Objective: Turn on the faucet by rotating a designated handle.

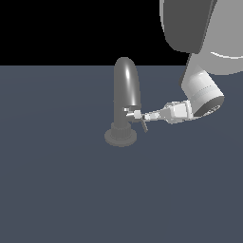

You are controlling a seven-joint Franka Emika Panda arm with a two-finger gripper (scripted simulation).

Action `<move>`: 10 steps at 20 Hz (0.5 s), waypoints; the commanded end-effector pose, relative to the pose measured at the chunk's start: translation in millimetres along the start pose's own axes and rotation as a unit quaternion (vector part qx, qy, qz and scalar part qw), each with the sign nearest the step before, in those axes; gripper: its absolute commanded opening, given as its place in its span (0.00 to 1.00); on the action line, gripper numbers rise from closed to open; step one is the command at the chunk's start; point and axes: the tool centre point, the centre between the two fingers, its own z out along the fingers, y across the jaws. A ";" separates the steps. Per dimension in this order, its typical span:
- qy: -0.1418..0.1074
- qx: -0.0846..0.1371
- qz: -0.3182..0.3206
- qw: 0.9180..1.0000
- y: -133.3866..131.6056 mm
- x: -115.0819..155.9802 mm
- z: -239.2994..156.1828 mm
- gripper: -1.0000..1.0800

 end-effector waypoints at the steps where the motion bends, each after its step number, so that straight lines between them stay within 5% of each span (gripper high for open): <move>1: -0.001 0.013 0.010 1.000 -15.4 20.1 0.4 0.00; 10: -0.004 0.014 0.018 1.000 -30.8 37.3 0.2 0.00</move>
